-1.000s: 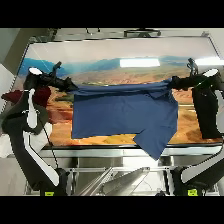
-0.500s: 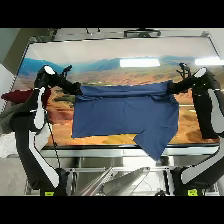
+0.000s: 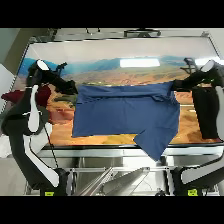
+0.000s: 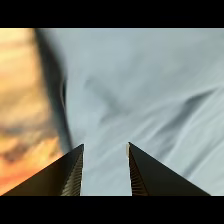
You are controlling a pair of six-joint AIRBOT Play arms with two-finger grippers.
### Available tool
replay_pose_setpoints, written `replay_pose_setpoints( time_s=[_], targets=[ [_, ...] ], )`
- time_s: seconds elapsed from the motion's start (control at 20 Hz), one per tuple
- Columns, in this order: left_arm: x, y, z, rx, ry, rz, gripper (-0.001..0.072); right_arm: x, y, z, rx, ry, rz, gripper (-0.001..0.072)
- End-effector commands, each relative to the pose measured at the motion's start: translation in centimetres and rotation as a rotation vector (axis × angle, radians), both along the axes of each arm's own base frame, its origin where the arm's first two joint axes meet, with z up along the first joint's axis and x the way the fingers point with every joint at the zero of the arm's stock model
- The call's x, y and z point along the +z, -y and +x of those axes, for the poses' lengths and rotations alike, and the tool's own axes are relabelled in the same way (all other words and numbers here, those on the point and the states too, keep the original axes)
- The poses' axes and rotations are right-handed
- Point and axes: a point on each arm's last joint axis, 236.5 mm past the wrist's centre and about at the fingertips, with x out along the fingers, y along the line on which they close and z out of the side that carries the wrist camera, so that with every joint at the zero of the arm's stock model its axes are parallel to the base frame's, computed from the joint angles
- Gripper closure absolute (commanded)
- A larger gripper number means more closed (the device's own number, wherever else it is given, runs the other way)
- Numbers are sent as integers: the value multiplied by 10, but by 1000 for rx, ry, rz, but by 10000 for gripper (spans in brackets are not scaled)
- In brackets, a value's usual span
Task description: Fold the shirts.
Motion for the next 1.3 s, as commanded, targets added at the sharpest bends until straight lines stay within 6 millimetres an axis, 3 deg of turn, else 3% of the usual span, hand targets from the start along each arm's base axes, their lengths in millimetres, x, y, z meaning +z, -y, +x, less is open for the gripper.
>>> replay_pose_setpoints(
  time_s=[0.0, 0.15, 0.3, 0.5, 0.7, 0.8, 1.0, 1.1, 1.2, 1.25],
  targets=[
    [23, -38, -41, 11, -95, 115, 412, 40, 19, -38, -38, -42, 1, 234],
    [21, -52, -88, 56, -134, 110, 412, 33, 36, -102, -133, -139, 46, 234],
    [-4, -57, -144, 118, -181, 105, 412, 5, 48, -162, -282, -164, 64, 234],
    [-46, -45, -199, 168, -207, 79, 411, -21, 34, -197, -392, -143, 145, 234],
    [-66, -11, -211, 183, -182, -60, 411, -30, 23, -210, -380, -179, 171, 234],
    [-75, -9, -215, 197, -174, -62, 411, -29, 19, -210, -377, -186, 190, 234],
    [-86, -3, -243, 186, -242, -75, 412, -28, 13, -217, -365, -218, 210, 234],
    [-84, 13, -252, 186, -269, -143, 412, -33, 7, -225, -363, -247, 226, 234],
    [-73, 27, -244, 177, -243, -220, 415, -46, -2, -239, -368, -293, 244, 234],
    [-68, 28, -236, 180, -223, -233, 494, -55, -8, -249, -374, -324, 255, 234]
  ],
)
